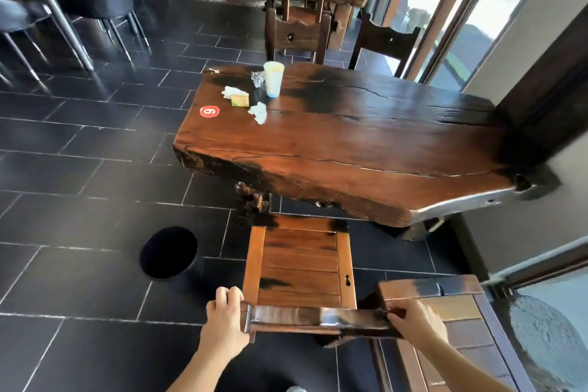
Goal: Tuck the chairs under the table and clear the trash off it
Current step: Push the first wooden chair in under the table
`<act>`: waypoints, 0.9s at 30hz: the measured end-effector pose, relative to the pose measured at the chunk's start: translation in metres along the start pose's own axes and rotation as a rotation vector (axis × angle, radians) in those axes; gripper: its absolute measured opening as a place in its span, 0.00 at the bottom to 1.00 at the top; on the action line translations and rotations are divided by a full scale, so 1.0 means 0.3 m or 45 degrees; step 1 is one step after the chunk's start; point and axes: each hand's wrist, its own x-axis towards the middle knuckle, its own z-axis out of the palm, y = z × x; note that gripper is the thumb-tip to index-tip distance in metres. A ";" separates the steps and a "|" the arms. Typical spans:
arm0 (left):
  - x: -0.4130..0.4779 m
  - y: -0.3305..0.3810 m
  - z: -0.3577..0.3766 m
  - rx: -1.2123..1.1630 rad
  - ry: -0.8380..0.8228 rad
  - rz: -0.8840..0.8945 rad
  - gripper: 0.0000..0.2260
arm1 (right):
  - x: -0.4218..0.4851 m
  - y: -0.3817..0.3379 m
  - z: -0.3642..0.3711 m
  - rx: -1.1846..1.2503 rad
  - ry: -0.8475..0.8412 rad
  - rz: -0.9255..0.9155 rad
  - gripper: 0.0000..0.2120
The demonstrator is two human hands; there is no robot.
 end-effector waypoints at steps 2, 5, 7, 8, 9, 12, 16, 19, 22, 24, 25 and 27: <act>0.001 -0.011 -0.008 0.005 -0.032 0.019 0.22 | -0.006 0.002 0.010 -0.003 -0.008 0.029 0.08; 0.007 -0.024 -0.013 0.032 -0.029 0.047 0.22 | -0.036 0.026 0.049 -0.010 -0.035 0.089 0.09; 0.012 -0.028 -0.006 0.027 -0.008 0.067 0.22 | -0.064 0.036 0.063 0.025 -0.024 0.114 0.08; 0.014 -0.029 -0.002 0.028 0.002 0.074 0.22 | -0.083 0.035 0.067 0.052 -0.006 0.103 0.07; 0.015 -0.032 0.003 0.033 0.012 0.075 0.22 | -0.101 0.030 0.071 0.075 0.017 0.085 0.08; 0.017 -0.036 0.014 0.037 0.043 0.066 0.21 | -0.147 0.003 0.091 0.122 0.111 0.102 0.13; 0.025 -0.048 0.023 0.053 0.047 0.068 0.22 | -0.170 -0.036 0.099 0.125 0.157 0.185 0.18; 0.032 -0.053 0.030 0.026 0.065 0.091 0.24 | -0.152 -0.031 0.088 0.094 0.086 0.183 0.22; 0.035 -0.027 0.056 0.012 0.149 0.008 0.26 | -0.129 -0.028 0.076 0.079 0.063 0.200 0.25; 0.040 -0.015 0.065 -0.025 0.197 -0.044 0.27 | -0.116 -0.035 0.078 0.047 0.068 0.211 0.26; 0.043 -0.018 0.069 -0.026 0.206 -0.044 0.28 | -0.118 -0.040 0.079 0.025 0.081 0.218 0.26; 0.064 -0.024 0.076 0.008 0.204 -0.035 0.29 | -0.105 -0.048 0.073 -0.022 0.105 0.220 0.27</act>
